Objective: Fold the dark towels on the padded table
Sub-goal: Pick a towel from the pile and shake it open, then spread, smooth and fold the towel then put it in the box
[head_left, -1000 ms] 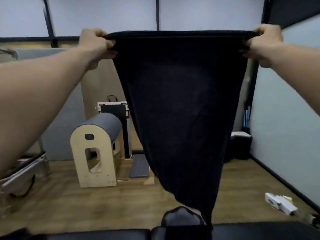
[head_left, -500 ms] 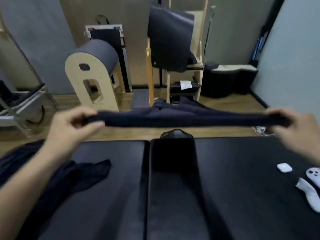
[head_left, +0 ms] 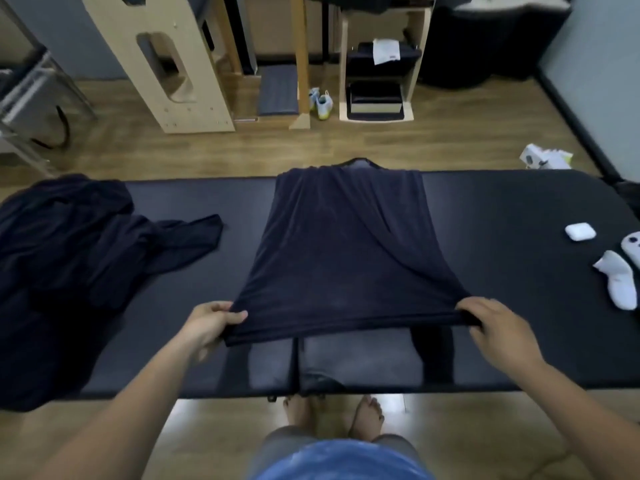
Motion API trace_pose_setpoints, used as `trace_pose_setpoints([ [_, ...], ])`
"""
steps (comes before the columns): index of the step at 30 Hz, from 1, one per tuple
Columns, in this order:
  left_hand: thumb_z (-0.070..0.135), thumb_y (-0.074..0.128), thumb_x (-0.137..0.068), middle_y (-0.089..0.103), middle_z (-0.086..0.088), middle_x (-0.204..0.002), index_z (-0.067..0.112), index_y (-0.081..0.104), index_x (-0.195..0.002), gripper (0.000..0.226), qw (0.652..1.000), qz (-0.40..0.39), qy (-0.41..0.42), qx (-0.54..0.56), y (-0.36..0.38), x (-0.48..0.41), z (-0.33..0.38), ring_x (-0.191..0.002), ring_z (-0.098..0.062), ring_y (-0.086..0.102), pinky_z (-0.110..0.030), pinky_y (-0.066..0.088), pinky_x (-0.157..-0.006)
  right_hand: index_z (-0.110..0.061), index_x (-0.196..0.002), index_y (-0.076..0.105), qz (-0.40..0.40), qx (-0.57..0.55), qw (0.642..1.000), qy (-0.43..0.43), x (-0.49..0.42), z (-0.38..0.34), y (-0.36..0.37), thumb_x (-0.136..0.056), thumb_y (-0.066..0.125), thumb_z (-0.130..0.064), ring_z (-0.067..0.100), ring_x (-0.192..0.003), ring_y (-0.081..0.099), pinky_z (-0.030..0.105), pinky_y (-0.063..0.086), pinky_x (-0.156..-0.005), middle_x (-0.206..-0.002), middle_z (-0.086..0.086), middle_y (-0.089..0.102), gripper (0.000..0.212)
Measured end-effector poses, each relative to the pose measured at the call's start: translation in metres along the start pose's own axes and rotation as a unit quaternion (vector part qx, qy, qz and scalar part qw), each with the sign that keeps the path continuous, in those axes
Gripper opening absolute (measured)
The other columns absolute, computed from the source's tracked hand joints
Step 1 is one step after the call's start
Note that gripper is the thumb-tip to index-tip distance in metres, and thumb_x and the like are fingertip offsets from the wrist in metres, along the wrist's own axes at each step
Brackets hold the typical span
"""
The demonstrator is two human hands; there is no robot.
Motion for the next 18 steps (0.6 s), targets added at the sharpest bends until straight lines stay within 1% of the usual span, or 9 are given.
trace_pose_setpoints([
  [3,-0.006,0.072,-0.082,0.073,-0.013,-0.087,0.0,0.071,-0.091,0.011,0.994,0.004,0.022,-0.11,0.003,0.005,-0.031,-0.08,-0.028,0.066,-0.033,0.051,-0.069,-0.018,-0.11,0.07,-0.061,-0.013,0.997,0.034,0.028,0.001,0.033,-0.077,0.069,0.004,0.024,-0.102,0.061,0.031,0.044,-0.062,-0.11,-0.004,0.068,0.04],
  [5,-0.007,0.071,-0.081,0.072,-0.009,-0.082,0.002,0.07,-0.088,0.012,0.987,-0.001,0.005,-0.162,0.008,0.01,-0.066,-0.077,-0.025,0.065,-0.033,0.051,-0.068,-0.016,-0.113,0.07,-0.112,-0.037,0.99,0.076,0.051,0.004,0.061,-0.081,0.065,0.002,0.027,-0.106,0.06,0.037,0.051,-0.073,-0.113,-0.001,0.068,0.037],
  [7,-0.007,0.072,-0.075,0.074,-0.006,-0.082,0.009,0.071,-0.085,0.019,0.975,-0.006,-0.018,-0.222,0.005,0.015,-0.104,-0.08,-0.025,0.068,-0.037,0.053,-0.073,-0.016,-0.116,0.07,-0.189,-0.043,0.978,0.08,0.077,0.003,0.085,-0.082,0.063,0.002,0.028,-0.109,0.06,0.041,0.05,-0.084,-0.116,0.003,0.067,0.039],
  [8,-0.006,0.073,-0.071,0.075,-0.004,-0.079,0.01,0.071,-0.081,0.019,0.966,-0.012,-0.025,-0.257,0.0,0.017,-0.122,-0.08,-0.024,0.069,-0.037,0.053,-0.074,-0.019,-0.119,0.068,-0.237,-0.042,0.967,0.078,0.092,0.002,0.096,-0.083,0.06,0.0,0.026,-0.112,0.059,0.039,0.049,-0.089,-0.12,0.002,0.066,0.041],
  [10,-0.007,0.071,-0.066,0.07,0.004,-0.067,0.006,0.07,-0.074,0.016,0.948,-0.033,-0.036,-0.315,-0.012,0.027,-0.149,-0.072,-0.017,0.064,-0.033,0.048,-0.065,-0.025,-0.123,0.065,-0.307,-0.034,0.948,0.08,0.116,0.0,0.109,-0.088,0.056,-0.007,0.019,-0.118,0.055,0.033,0.046,-0.094,-0.124,-0.004,0.062,0.04],
  [13,-0.007,0.067,-0.059,0.055,0.009,-0.055,0.008,0.06,-0.063,0.016,0.927,-0.082,-0.053,-0.361,-0.014,0.038,-0.155,-0.06,-0.009,0.049,-0.028,0.034,-0.055,-0.029,-0.125,0.06,-0.354,-0.026,0.932,0.07,0.121,-0.003,0.111,-0.093,0.053,-0.014,0.015,-0.119,0.051,0.027,0.043,-0.093,-0.126,-0.006,0.059,0.037],
  [15,0.001,0.067,-0.052,0.055,0.011,-0.055,0.012,0.061,-0.061,0.016,0.916,-0.113,-0.06,-0.38,-0.011,0.033,-0.145,-0.06,-0.009,0.05,-0.026,0.033,-0.053,-0.029,-0.124,0.059,-0.41,-0.008,0.911,0.051,0.11,-0.004,0.11,-0.093,0.056,-0.024,0.014,-0.114,0.051,0.024,0.041,-0.092,-0.122,-0.004,0.058,0.031],
  [17,0.004,0.076,-0.06,0.061,0.01,-0.058,0.011,0.067,-0.067,0.013,0.912,-0.124,-0.075,-0.383,-0.007,0.021,-0.131,-0.063,-0.012,0.055,-0.024,0.036,-0.049,-0.033,-0.112,0.062,-0.469,0.016,0.882,0.05,0.093,-0.005,0.106,-0.086,0.065,-0.04,0.009,-0.101,0.053,0.021,0.041,-0.083,-0.107,-0.009,0.058,0.027],
  [18,0.008,0.08,-0.067,0.061,0.01,-0.057,0.013,0.067,-0.068,0.015,0.914,-0.118,-0.077,-0.379,-0.005,0.014,-0.122,-0.063,-0.013,0.056,-0.023,0.038,-0.047,-0.036,-0.102,0.063,-0.471,0.014,0.88,0.06,0.082,-0.006,0.103,-0.082,0.069,-0.045,0.007,-0.095,0.055,0.02,0.042,-0.078,-0.098,-0.013,0.059,0.023],
])
Point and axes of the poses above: each hand's wrist, its own x-axis away from the middle knuckle, its own y-axis out of the palm, z = x × y, the point moved 3 cm from there along -x, towards the middle knuckle
